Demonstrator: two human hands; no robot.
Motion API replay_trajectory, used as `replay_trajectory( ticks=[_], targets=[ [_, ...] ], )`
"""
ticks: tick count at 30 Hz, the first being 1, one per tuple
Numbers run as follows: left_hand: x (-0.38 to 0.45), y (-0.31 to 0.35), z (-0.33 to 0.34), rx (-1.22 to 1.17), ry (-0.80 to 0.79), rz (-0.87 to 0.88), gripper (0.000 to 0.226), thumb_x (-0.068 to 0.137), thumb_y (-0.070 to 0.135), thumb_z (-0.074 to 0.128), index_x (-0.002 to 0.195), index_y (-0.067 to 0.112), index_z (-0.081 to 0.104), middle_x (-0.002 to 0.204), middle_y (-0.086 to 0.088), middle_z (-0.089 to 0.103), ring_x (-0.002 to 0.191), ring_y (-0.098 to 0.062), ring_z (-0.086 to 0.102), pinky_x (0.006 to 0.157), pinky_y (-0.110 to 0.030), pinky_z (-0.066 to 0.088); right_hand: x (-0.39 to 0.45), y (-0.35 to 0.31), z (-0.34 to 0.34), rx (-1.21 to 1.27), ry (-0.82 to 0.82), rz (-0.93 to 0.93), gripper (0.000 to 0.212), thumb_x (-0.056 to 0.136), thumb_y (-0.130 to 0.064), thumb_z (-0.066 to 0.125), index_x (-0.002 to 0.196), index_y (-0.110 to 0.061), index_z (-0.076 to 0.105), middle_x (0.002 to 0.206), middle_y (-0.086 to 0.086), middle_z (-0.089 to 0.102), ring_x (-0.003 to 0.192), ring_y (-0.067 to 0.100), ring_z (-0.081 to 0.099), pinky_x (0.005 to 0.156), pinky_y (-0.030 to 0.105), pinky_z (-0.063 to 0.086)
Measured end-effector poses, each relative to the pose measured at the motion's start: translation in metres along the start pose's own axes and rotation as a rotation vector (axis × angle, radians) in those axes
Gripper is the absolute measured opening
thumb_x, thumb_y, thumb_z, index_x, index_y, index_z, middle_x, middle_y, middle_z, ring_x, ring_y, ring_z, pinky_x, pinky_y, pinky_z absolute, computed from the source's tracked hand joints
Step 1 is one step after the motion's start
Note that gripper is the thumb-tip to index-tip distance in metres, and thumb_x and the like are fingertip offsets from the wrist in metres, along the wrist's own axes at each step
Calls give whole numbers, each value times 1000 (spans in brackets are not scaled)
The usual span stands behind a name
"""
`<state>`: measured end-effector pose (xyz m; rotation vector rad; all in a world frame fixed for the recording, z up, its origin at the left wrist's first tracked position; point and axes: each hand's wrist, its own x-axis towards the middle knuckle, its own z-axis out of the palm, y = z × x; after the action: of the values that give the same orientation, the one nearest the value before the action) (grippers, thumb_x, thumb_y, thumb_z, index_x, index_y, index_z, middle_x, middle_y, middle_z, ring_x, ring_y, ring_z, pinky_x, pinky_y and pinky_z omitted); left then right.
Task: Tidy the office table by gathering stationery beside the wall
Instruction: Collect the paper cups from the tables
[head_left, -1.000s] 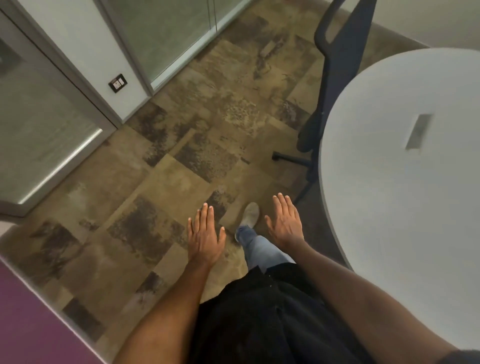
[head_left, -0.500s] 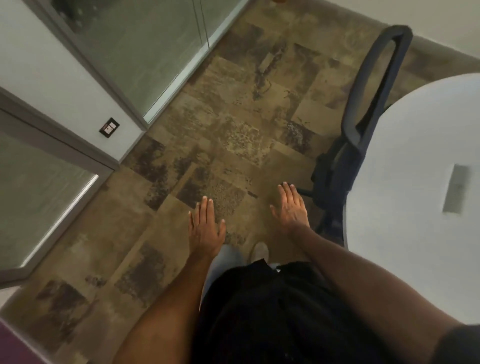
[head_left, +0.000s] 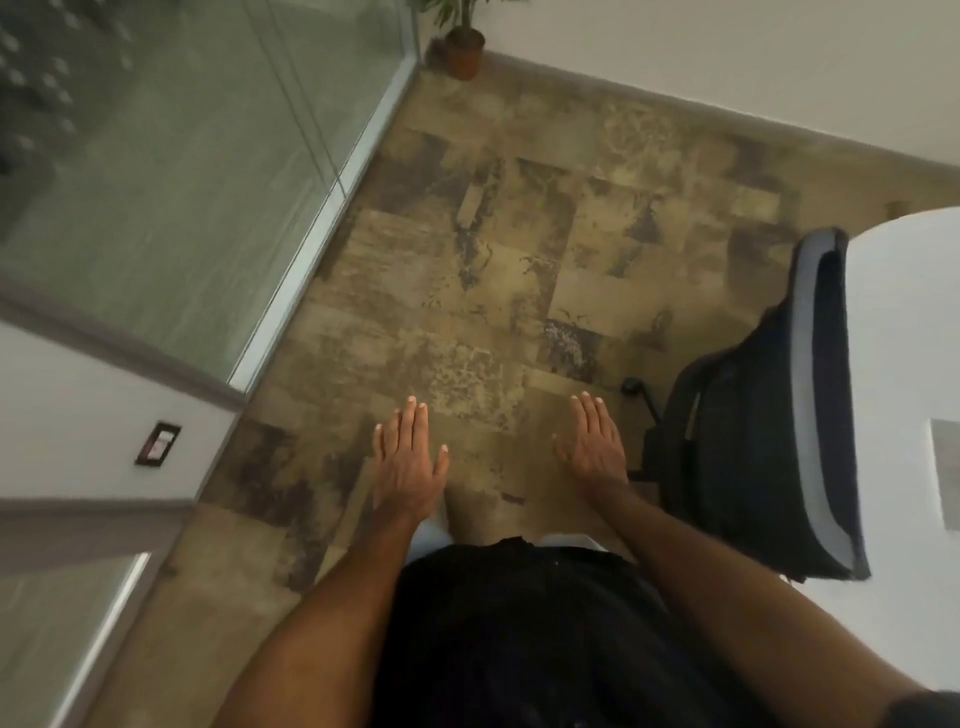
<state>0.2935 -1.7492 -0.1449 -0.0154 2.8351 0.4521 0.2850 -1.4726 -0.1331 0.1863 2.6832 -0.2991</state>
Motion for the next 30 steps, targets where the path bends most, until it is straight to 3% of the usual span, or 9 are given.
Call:
replay_trajectory(
  ticks=[6,13,25,30],
  targets=[
    [132,-17,-55,54,-48,133,73,100,40,47,161,11,18,169,-8,14,156,-28,17,127,-52,8,82,-40,-49,90,58,125,74,106,-45,39,163,-12,4,171,5,1,158,23,-4,128,39,7],
    [292,30,-72,115,-61,275,74,98,41,52,160,11,24,168,-8,19,154,-28,24,126,-51,12,204,-23,-98,103,91,254,74,105,-44,38,162,-11,5,171,6,2,158,23,-2,127,38,7],
    [551,225,-104,224,-110,483,74,100,44,47,161,12,20,169,-7,15,155,-27,19,127,-49,12,385,88,-217,290,160,480,72,107,-47,34,162,-10,7,171,6,5,158,24,-1,128,40,11],
    [636,316,-103,282,-141,655,73,101,44,45,161,13,19,169,-7,14,156,-27,17,127,-50,11,441,140,-261,313,203,587,71,107,-47,30,163,-10,4,171,6,1,158,24,-2,129,39,9]
  ],
)
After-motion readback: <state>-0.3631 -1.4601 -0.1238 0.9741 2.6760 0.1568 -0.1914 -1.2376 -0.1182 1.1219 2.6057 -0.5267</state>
